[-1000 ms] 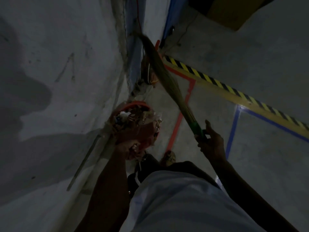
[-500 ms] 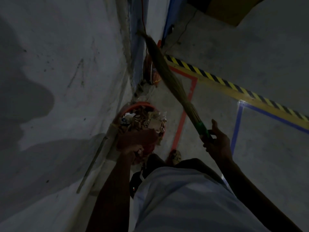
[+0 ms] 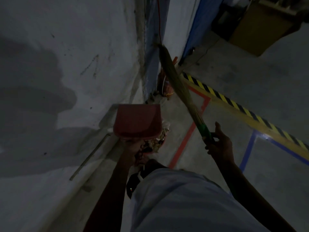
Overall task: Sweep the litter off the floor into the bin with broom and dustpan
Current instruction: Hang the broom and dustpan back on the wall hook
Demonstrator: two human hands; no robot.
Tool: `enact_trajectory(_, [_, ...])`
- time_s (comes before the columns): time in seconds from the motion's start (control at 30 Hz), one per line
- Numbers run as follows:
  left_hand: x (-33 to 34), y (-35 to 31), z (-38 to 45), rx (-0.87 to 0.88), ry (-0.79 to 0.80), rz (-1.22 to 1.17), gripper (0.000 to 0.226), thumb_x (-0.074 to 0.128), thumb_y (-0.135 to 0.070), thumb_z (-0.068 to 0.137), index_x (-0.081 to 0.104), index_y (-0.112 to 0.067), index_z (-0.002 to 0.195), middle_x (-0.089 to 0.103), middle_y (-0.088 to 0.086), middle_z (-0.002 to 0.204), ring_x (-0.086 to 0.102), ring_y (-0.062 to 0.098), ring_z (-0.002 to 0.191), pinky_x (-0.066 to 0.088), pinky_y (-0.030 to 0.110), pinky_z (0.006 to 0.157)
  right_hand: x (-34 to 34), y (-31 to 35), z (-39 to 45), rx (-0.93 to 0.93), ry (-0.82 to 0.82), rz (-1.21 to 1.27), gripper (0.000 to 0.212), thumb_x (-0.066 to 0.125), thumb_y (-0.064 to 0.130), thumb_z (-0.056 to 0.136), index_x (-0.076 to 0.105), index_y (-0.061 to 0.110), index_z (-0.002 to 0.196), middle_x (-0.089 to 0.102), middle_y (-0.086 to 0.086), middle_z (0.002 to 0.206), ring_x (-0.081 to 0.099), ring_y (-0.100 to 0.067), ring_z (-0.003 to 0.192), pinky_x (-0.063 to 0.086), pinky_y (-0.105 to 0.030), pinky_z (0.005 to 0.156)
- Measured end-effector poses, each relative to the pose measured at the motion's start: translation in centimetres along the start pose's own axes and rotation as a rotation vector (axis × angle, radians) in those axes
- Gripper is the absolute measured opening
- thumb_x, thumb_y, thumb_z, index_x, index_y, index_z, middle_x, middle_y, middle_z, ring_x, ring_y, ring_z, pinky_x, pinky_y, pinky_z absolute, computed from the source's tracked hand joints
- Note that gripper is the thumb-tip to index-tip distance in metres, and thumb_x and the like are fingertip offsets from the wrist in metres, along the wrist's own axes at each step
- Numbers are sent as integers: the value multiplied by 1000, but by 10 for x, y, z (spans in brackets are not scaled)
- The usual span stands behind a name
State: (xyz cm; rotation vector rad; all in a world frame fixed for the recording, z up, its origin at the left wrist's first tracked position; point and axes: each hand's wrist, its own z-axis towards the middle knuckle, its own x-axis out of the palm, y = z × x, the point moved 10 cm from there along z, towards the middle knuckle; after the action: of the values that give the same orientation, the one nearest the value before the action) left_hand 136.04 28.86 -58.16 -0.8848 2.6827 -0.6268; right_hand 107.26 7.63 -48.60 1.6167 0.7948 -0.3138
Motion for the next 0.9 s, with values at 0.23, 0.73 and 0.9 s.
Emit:
enact_trajectory(0.23, [66,22,-71,201,-73,-174,40,65,-29,96,49,-13,63,40,3,47,33,11,33,26,14,39,-47,-38,14,73,195,62,82,65,15,96,13,19,159,60,-6,124,68,-23,60,56,-32,49])
enact_trajectory(0.73, [139,-17,-187,550,-234,-163,43,67,-28,96,50,-8,63,39,3,45,36,16,34,28,20,42,-95,-66,125,126,650,615,46,33,-3,103,45,11,145,59,-24,113,68,-31,77,58,-39,65])
enact_trajectory(0.9, [154,-30,-207,570,-230,-164,52,64,-31,98,45,-12,53,36,4,42,33,16,31,25,16,40,-101,-76,147,254,482,700,30,43,7,102,57,4,128,59,-25,93,65,-27,64,54,-32,56])
